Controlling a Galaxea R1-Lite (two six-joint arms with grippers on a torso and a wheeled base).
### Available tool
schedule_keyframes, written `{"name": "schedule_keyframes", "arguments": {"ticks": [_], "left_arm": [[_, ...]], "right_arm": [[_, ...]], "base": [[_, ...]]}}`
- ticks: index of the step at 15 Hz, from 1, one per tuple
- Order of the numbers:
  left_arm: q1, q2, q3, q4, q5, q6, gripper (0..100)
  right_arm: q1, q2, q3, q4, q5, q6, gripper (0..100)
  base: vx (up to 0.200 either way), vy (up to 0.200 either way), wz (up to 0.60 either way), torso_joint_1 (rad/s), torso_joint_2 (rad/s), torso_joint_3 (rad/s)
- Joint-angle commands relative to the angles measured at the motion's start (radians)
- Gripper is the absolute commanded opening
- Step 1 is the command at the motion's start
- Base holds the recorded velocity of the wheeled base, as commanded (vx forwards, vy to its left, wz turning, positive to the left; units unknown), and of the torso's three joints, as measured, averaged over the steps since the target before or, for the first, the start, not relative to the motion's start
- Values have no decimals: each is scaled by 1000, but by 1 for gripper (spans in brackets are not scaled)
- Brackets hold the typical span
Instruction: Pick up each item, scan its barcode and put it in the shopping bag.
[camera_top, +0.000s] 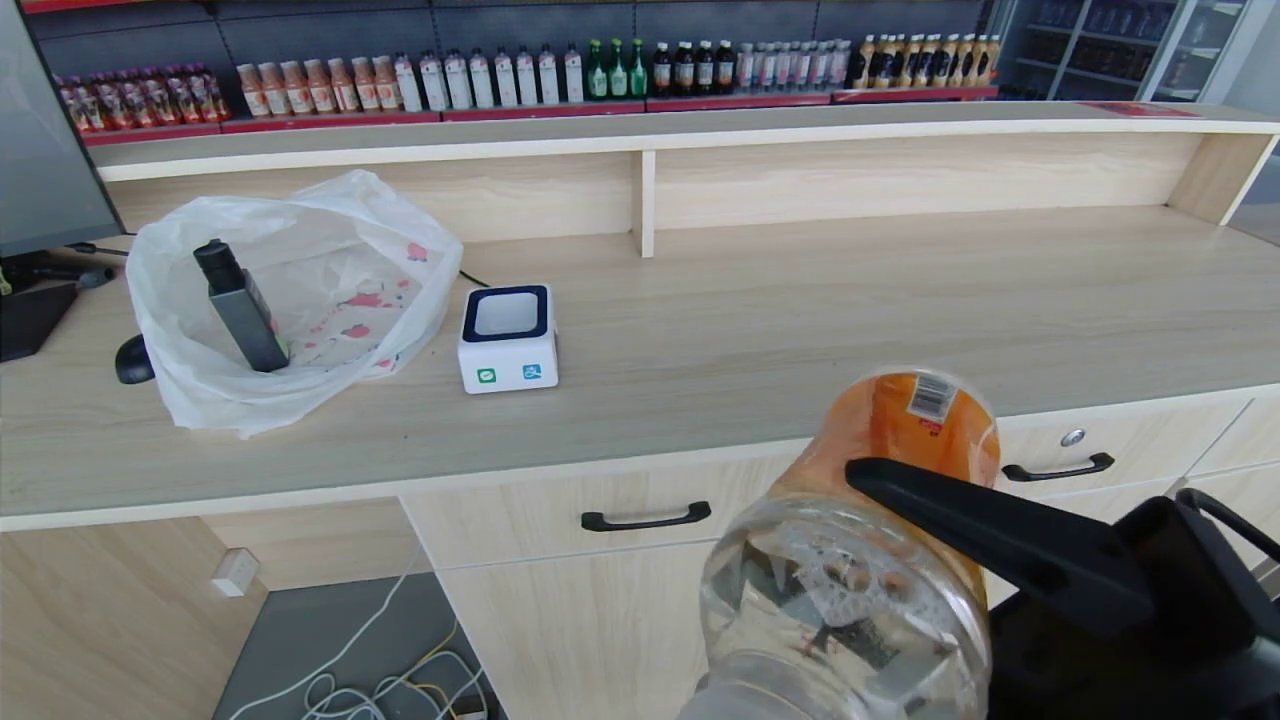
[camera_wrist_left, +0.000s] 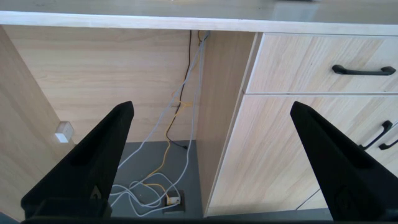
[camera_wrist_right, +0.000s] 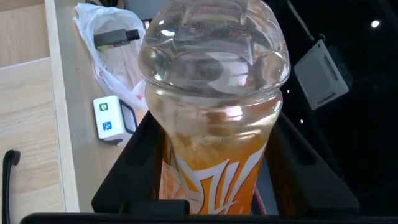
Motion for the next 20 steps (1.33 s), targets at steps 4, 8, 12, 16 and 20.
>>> {"name": "schedule_keyframes", "arguments": {"ticks": [4,8,12,16,20], "left_arm": [[1,0,0,0,0,0,100],[-1,0,0,0,0,0,100],[1,0,0,0,0,0,100],[-1,0,0,0,0,0,100],[-1,0,0,0,0,1,100]], "right_arm": [[-57,90,-152,-2,-7,274,0],[-101,106,-250,-2,-106,554,0],[-195,118,-334,-2,-219,854,0],[-215,107,-477,138,-230,1057,0],[-272,118,-543,317,-225,1308,0]], "base": [[0,0,0,0,0,0],[0,0,0,0,0,0],[0,0,0,0,0,0],[0,0,0,0,0,0],[0,0,0,0,0,0]]}}
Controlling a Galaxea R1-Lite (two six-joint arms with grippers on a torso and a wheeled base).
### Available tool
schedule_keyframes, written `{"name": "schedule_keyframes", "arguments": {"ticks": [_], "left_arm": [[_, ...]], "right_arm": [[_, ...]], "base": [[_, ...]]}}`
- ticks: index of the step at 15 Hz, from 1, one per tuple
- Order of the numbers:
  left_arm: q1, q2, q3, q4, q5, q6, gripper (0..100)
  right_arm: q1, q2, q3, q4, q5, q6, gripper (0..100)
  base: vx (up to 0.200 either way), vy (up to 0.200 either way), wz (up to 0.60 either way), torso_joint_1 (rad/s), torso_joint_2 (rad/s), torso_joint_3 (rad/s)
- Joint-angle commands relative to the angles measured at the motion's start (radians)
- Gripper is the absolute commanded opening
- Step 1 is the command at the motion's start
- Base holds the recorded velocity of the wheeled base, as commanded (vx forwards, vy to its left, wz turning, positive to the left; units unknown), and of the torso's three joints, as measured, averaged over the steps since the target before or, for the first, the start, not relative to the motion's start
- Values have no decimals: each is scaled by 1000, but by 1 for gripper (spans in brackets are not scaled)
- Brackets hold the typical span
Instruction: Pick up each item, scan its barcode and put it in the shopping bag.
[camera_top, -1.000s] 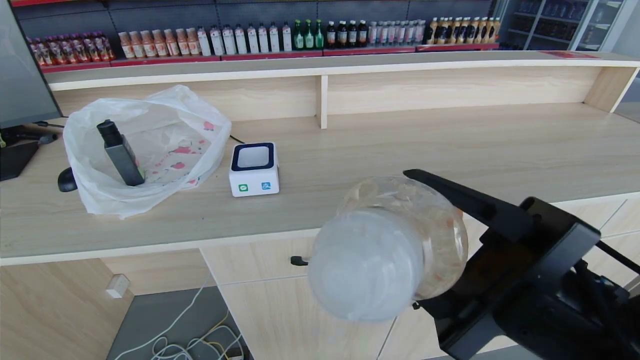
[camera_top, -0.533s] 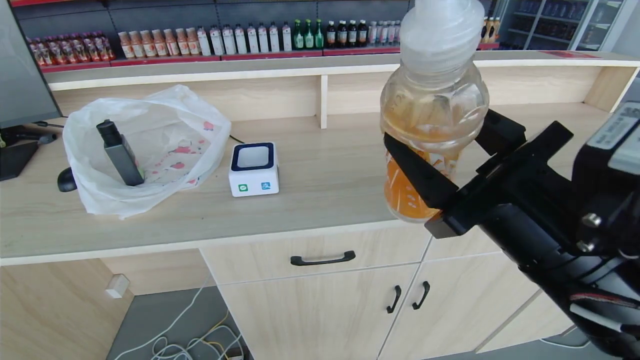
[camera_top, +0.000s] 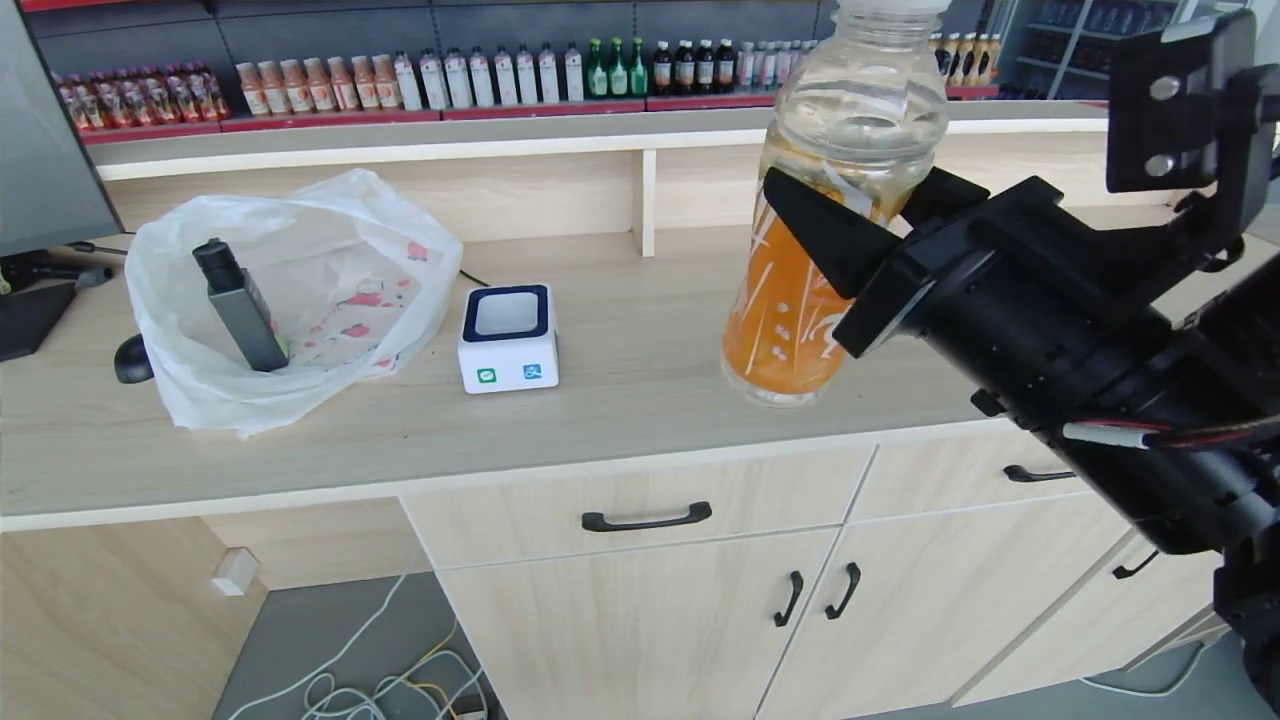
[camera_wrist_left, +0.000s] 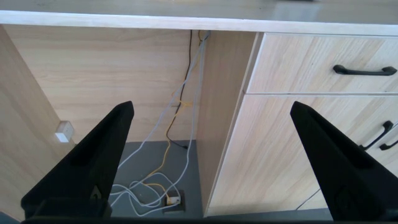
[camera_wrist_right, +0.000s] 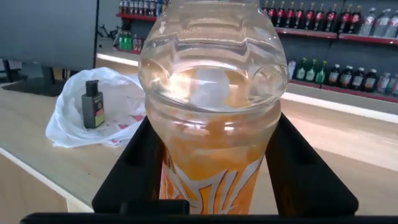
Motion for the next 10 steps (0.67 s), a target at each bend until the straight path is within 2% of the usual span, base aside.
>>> {"name": "schedule_keyframes", "arguments": {"ticks": [1,3,6,10], "left_arm": [[-1,0,0,0,0,1,100],[-1,0,0,0,0,0,100],[-1,0,0,0,0,-3,100],[-1,0,0,0,0,0,100]], "right_arm": [[-44,17,-11,9,9,88,0],[-86,15,8,3,6,180,0],[-118,4,61,-23,-1,185,0],[-138,40,62,-116,-17,186,0]], "base": [[0,0,0,0,0,0],[0,0,0,0,0,0],[0,0,0,0,0,0],[0,0,0,0,0,0]]}}
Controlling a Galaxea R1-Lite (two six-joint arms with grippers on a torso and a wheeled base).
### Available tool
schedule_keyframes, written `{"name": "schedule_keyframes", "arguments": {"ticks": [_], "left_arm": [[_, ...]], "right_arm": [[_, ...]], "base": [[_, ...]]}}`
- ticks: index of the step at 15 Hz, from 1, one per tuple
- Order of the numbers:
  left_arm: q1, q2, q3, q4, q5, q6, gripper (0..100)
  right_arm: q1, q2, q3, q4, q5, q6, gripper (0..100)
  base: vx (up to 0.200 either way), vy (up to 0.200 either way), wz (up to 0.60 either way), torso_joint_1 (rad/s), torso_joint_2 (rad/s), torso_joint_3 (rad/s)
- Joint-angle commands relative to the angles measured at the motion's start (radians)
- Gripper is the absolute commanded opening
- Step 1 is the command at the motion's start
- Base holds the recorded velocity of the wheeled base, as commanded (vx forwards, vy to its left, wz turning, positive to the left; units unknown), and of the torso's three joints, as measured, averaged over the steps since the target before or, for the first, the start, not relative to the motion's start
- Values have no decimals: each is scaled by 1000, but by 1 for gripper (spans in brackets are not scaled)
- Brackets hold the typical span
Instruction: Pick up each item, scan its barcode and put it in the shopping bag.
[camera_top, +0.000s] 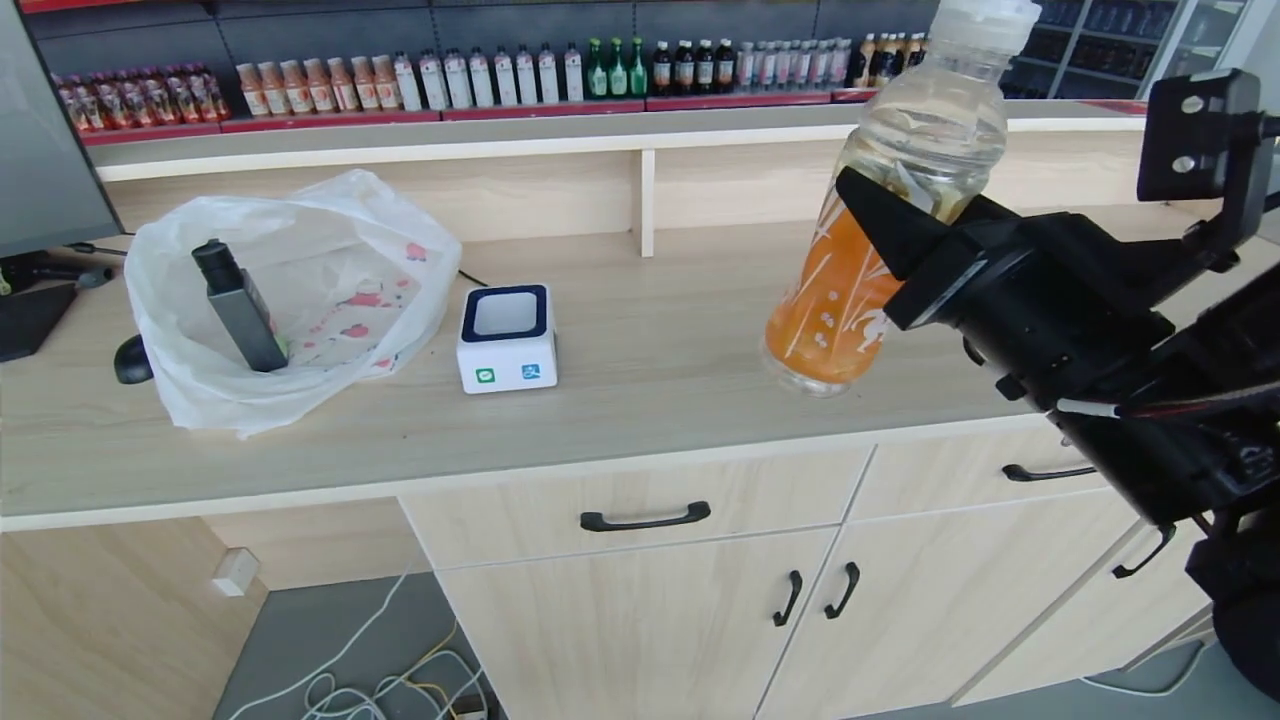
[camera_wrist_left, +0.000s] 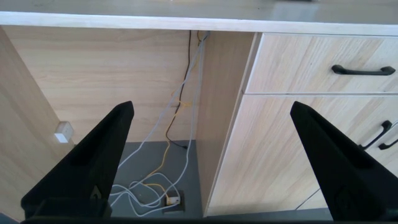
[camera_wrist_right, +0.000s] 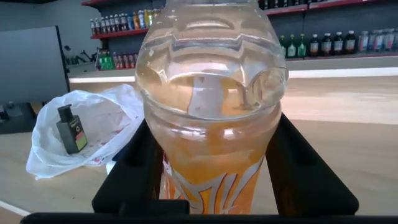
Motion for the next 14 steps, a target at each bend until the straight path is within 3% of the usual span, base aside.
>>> {"name": "schedule_keyframes", "arguments": {"ticks": [1,4,14], "left_arm": [[-1,0,0,0,0,-1,100],[1,0,0,0,0,-4,100],[1,0,0,0,0,-6,100]], "right_arm": [[-4,18,3,-21,0,-2,0],[-5,-3,42,-47,6,1,0],[-4,-6,58,-62,10,4,0]], "base": [[0,0,0,0,0,0],[0,0,0,0,0,0],[0,200,0,1,3,2]]}}
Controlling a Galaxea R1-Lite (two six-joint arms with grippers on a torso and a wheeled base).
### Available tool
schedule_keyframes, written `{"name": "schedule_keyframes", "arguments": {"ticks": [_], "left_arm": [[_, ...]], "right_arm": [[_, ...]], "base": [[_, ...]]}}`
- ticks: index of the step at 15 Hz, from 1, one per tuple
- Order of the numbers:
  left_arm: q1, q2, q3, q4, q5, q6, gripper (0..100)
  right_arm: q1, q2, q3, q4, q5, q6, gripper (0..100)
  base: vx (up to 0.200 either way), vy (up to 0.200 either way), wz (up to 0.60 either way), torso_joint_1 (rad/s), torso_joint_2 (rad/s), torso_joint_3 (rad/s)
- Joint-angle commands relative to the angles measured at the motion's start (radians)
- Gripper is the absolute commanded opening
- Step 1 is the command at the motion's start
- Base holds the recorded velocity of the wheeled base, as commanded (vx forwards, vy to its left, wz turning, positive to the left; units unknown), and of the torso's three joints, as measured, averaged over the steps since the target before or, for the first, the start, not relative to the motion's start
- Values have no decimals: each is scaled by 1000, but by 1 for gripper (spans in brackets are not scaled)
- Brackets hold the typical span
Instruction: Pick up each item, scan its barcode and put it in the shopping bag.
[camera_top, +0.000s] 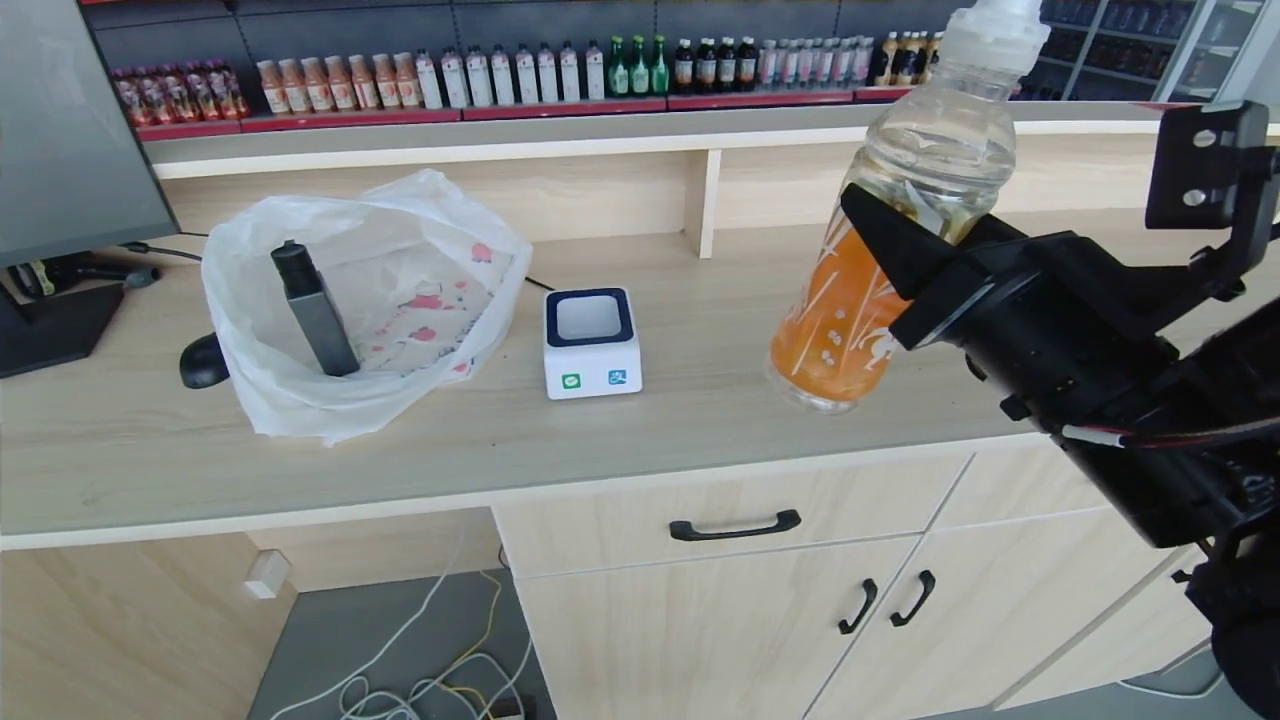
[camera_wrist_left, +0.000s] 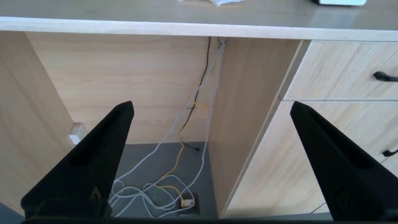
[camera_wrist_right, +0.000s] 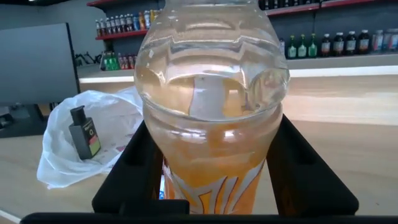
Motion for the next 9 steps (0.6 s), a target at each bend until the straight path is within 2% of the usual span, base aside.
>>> {"name": "schedule_keyframes", "arguments": {"ticks": [1,7,9], "left_arm": [[1,0,0,0,0,-1,100],[1,0,0,0,0,4,100],[-1,0,0,0,0,4,100]], "right_arm": [[1,-6,-1,-4,0,-1,0],[1,-1,-11,-16,23,-1,0],[1,-1,-6,-22,23,-1,0]], "base": [[0,200,0,12,2,-2],[0,200,0,4,2,5],[0,0,0,0,0,0]]}}
